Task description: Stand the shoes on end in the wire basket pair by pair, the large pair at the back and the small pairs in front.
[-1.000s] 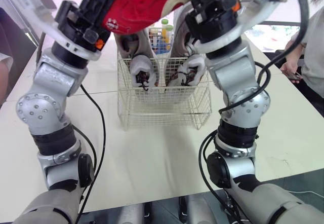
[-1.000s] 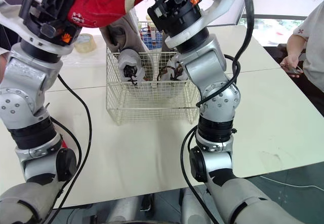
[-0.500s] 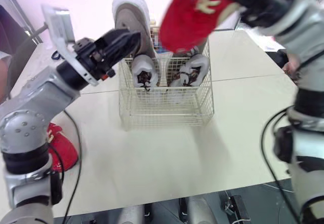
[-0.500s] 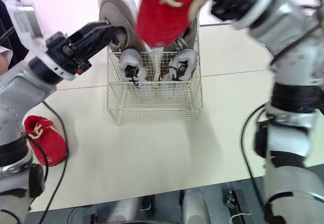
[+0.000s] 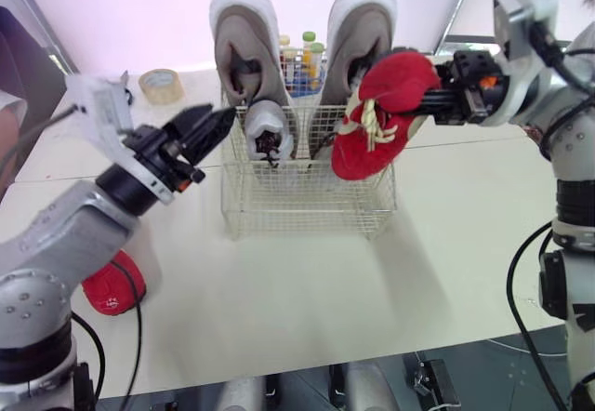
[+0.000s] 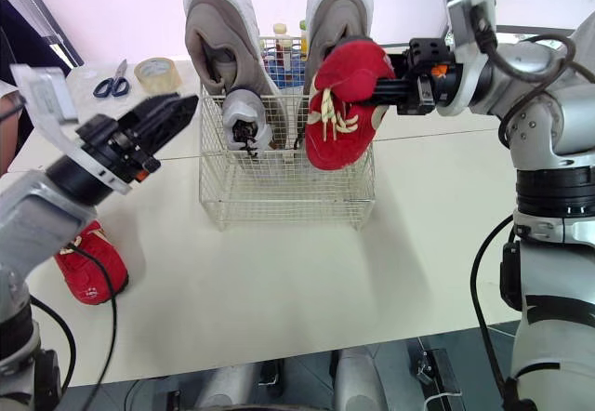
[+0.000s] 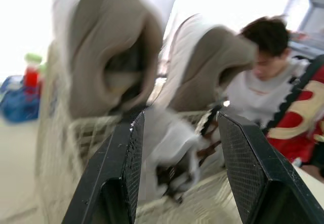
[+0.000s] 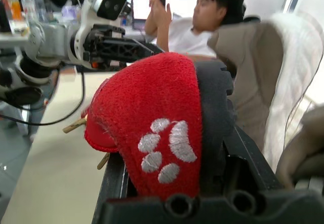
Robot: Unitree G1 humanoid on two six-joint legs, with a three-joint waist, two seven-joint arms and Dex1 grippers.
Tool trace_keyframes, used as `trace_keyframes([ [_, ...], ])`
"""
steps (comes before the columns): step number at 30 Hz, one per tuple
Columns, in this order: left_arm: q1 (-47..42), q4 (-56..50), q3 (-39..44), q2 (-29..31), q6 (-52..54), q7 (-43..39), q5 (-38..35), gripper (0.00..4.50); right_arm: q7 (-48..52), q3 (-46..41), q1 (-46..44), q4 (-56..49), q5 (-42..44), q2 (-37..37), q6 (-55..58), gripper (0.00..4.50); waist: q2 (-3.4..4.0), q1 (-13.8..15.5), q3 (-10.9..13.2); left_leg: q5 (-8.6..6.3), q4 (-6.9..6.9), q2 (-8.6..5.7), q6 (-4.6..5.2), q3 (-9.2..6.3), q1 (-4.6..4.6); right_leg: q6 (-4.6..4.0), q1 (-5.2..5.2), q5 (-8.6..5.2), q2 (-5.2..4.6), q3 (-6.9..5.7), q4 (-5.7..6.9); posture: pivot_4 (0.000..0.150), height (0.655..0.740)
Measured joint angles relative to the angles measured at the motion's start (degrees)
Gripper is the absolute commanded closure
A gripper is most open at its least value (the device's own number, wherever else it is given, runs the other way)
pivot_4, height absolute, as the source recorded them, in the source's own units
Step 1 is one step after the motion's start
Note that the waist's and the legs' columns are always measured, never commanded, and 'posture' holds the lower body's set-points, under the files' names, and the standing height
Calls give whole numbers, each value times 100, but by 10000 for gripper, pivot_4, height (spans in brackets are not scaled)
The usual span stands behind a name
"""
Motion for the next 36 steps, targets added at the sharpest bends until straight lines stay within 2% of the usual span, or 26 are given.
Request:
trace_keyframes([
  [4,373,-288,-283,-3,-27,26,89,22017,143,121,105,-51,-242,5,-131,35419,0,9,0,-1,1,0,1,0,2,-1,3,0,-2,0,-3,1500,7400],
  [9,1209,-396,-258,119,-108,-110,-429,22017,312,217,561,-84,-508,5,-173,35419,1,-2,0,-2,-5,2,1,0,0,-1,-5,0,-2,0,-3,1500,7400],
  [17,1131,-243,-130,308,-388,-197,-979,22017,277,296,1106,221,-878,549,-834,35419,1,17,-1,-2,-3,0,1,2,8,-5,5,2,-2,-7,-5,1500,7400],
  [18,1082,-177,-154,346,-387,-198,-983,21426,313,335,1129,315,-953,562,-926,26673,2,13,-1,-2,-1,-1,1,4,6,-5,3,2,-2,-7,-4,1500,7400],
  [19,1044,-126,-164,429,-387,-199,-985,21426,358,355,1129,407,-1004,557,-988,22833,1,6,-1,-2,-1,-1,1,6,4,-5,2,2,-2,-7,-4,1500,7400],
  [23,1016,-110,-166,568,-387,-200,-1046,21426,470,354,1126,539,-1105,531,-1050,2175,1,1,-1,-2,-2,1,1,6,6,-5,1,2,0,-7,-4,1500,7400],
  [24,1016,-111,-165,628,-387,-202,-1099,21426,486,345,1126,535,-1101,529,-1043,726,1,-3,-1,-2,-2,1,1,6,8,-5,2,2,0,-6,-2,1500,7400],
  [30,1024,-26,-160,750,-387,-240,-1253,21426,452,204,1122,332,-1081,357,-753,726,2,-1,-1,-1,-2,2,0,6,11,-5,2,2,0,-6,-1,1500,7400],
  [36,1029,82,-151,814,-386,-340,-1364,21426,357,-54,1037,-193,-616,219,-44,726,3,1,0,-2,-5,2,0,6,9,-5,-1,2,-1,-5,-1,1500,7400],
])
